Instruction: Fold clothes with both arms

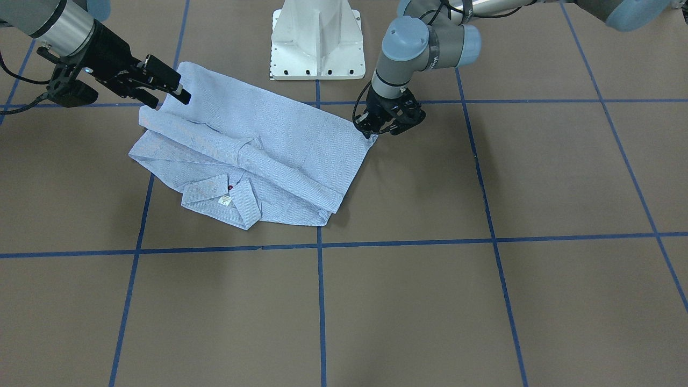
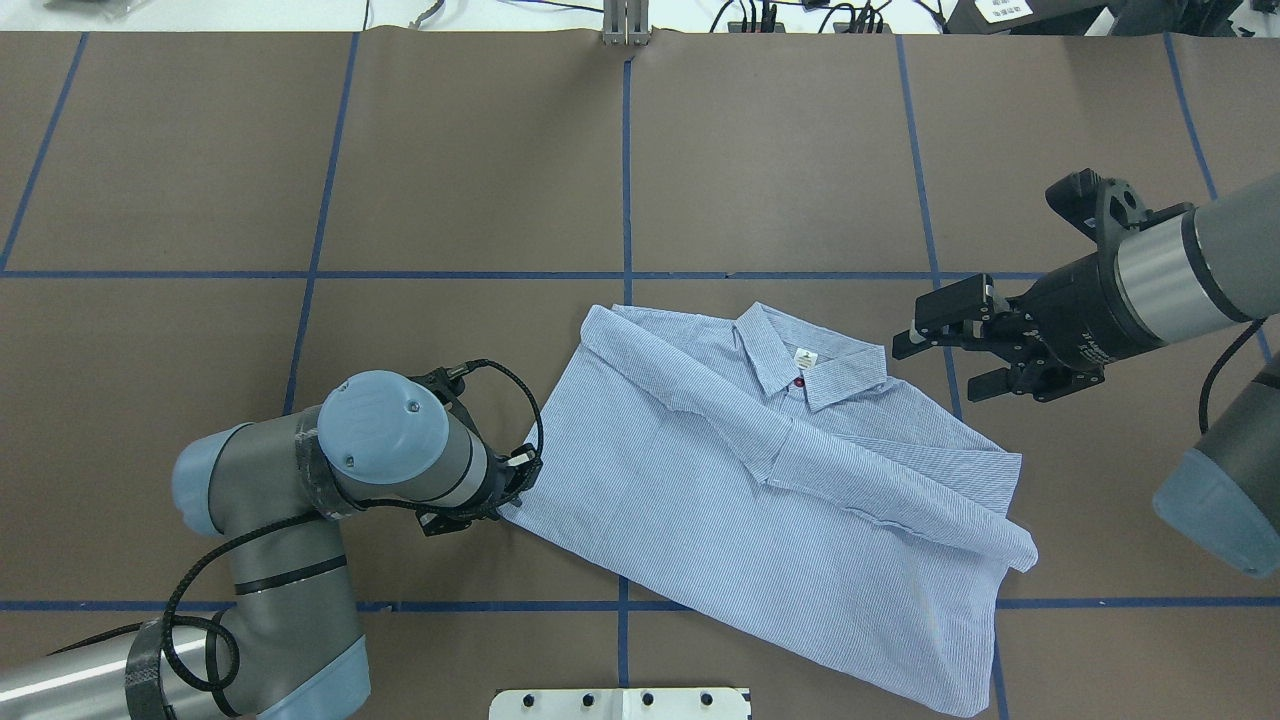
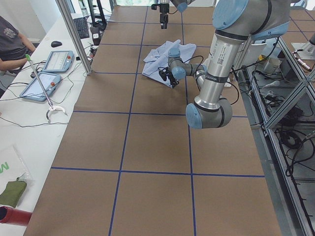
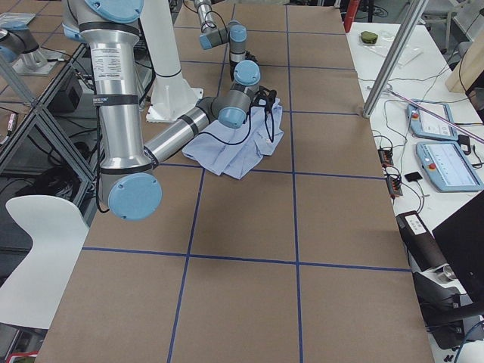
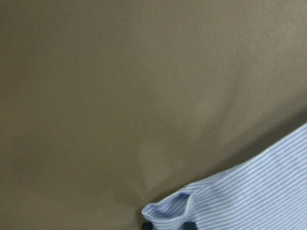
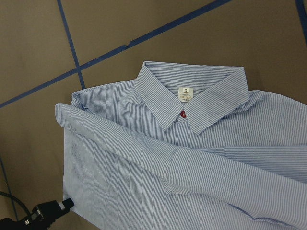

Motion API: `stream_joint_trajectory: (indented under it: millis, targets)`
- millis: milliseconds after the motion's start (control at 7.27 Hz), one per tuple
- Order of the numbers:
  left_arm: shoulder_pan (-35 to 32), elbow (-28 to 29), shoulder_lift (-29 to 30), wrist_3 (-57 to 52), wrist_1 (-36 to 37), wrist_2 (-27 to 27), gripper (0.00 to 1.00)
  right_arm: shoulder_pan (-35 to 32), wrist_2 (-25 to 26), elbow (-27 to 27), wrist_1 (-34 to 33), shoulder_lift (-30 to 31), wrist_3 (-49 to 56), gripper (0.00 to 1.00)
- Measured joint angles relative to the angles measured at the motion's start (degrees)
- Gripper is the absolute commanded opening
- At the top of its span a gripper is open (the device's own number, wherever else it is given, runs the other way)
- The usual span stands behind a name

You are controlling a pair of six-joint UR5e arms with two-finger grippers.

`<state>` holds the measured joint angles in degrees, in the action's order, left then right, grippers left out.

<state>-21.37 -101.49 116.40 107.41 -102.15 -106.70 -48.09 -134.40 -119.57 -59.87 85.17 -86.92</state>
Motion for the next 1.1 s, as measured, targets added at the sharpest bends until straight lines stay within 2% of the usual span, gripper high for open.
stream_joint_trajectory:
  millis: [138, 275, 688, 1100]
  targets:
    - [-0.3, 0.0, 0.0, 0.0, 0.1, 0.0, 0.09, 0.0, 0.0, 0.1, 0.0, 0.0, 0.0, 1.0]
    - [-0.4, 0.0, 0.0, 0.0, 0.1, 0.0, 0.0, 0.2, 0.2, 0.2, -0.1, 0.0, 0.0, 1.0]
    - [-0.9, -0.3, 0.0, 1.3, 0.5, -0.1, 0.0, 1.4, 2.0, 0.2, 0.0, 0.0, 0.0, 1.0]
    - [-6.6, -1.8, 0.6, -1.3, 3.1, -0.4, 0.0, 1.0, 2.1, 0.1, 0.0, -0.1, 0.0, 1.0]
